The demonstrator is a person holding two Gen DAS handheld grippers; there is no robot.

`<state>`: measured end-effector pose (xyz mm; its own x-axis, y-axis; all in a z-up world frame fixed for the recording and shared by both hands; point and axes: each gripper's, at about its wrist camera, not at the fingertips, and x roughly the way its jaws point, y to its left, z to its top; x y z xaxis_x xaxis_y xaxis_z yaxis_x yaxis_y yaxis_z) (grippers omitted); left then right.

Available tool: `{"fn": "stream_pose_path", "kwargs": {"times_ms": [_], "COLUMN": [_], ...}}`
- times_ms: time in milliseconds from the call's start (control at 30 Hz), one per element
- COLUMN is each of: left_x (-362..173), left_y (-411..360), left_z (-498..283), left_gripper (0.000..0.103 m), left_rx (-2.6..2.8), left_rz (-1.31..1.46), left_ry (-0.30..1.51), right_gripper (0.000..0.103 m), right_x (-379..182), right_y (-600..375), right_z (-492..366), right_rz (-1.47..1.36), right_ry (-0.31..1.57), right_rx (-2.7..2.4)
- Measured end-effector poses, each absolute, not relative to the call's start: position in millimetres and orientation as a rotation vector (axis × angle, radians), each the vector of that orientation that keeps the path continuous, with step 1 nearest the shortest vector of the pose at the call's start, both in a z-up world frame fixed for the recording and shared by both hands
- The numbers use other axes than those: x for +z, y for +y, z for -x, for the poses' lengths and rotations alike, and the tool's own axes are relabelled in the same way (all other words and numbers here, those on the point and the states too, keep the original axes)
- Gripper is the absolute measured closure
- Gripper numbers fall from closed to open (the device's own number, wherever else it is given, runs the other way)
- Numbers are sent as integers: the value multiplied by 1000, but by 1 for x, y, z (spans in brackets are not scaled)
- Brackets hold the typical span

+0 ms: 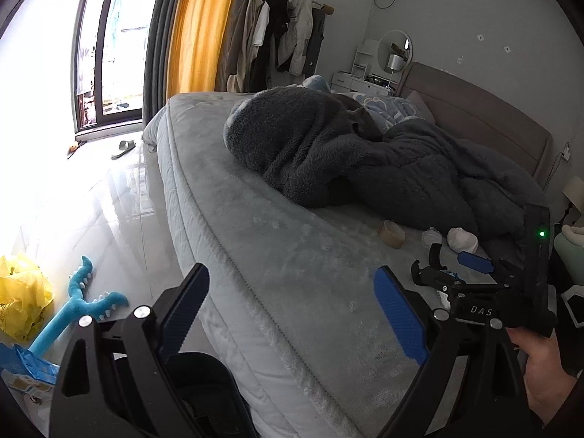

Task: Collect trash
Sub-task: 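Lift both tools from the bin and swing them back over the bed, then close the right tool on the blue-white bunny-print diaper pack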

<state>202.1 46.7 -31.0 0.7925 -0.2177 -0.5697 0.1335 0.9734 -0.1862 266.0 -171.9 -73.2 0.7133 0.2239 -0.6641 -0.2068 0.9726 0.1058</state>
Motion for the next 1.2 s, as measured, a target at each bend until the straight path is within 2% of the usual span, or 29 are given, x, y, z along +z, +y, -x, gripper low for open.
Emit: {"fn": "stream_pose_path", "kwargs": {"times_ms": [667, 767, 833, 867, 1200], "left_x": [-45, -48, -50, -50, -63], "left_y": [-17, -28, -35, -39, -86], "left_z": [-216, -216, -218, -218, -223], "left_gripper": [10, 9, 9, 9, 8], "left_rx": [-292, -316, -331, -337, -419], "left_rz": [69, 65, 62, 60, -3], "left_ry": [627, 625, 625, 624, 640], "right_gripper": [4, 12, 24, 27, 30], "right_x": [-105, -106, -108, -110, -99], "right_y": [-231, -231, -231, -230, -255], "right_z": [-268, -265, -265, -265, -257], "right_rz": [-181, -160, -147, -137, -172], "right_ry": [852, 849, 858, 865, 813], "right_rx": [252, 274, 288, 295, 342]}}
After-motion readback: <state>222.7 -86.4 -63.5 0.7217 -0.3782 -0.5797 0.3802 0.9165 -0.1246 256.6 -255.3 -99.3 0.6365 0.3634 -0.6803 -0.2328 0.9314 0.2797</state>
